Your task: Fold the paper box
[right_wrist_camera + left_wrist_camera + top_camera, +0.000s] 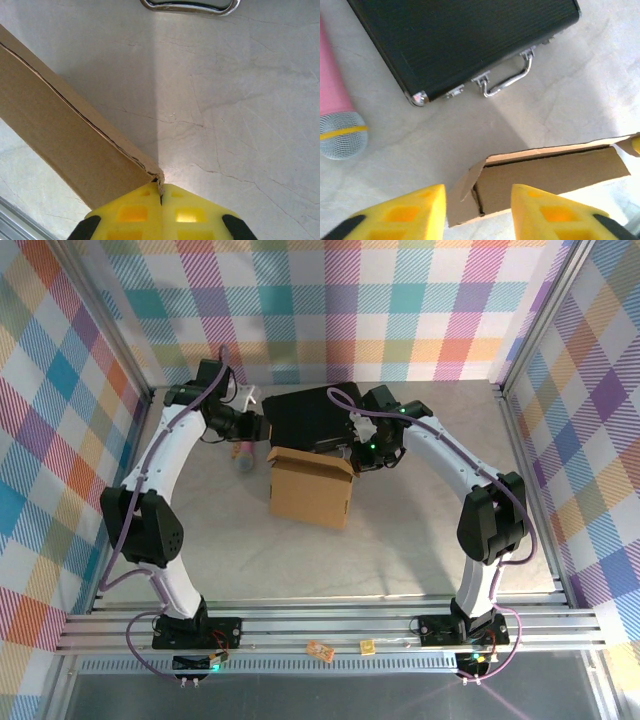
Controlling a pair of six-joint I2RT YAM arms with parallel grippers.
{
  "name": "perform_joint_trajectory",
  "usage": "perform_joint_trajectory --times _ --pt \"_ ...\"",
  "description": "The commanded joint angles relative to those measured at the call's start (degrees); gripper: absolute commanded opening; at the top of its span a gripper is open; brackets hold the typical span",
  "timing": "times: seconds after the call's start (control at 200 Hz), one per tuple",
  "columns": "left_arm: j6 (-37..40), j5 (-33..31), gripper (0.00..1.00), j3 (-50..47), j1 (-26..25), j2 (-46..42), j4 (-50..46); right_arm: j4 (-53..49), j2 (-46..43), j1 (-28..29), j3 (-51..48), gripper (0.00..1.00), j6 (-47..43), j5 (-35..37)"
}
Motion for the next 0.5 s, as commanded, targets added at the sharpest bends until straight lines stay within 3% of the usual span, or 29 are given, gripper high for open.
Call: perform_joint_trajectory --times 0.0,0.23,0.495 --pt "5.12 5.24 0.32 -0.17 -0.33 3.61 -3.34 -0.74 0.64 -0.51 1.57 0.00 -1.74 -1.45" --pt "8.74 6.79 0.29 -1.04 -0.37 4.50 -2.86 -1.08 1.25 -0.81 2.48 0.00 -1.74 -1.97" --pt "9.73 3.98 0.27 -2.30 -0.37 4.86 -2.80 -1.16 1.95 -0.81 2.95 0.00 -1.65 -2.41"
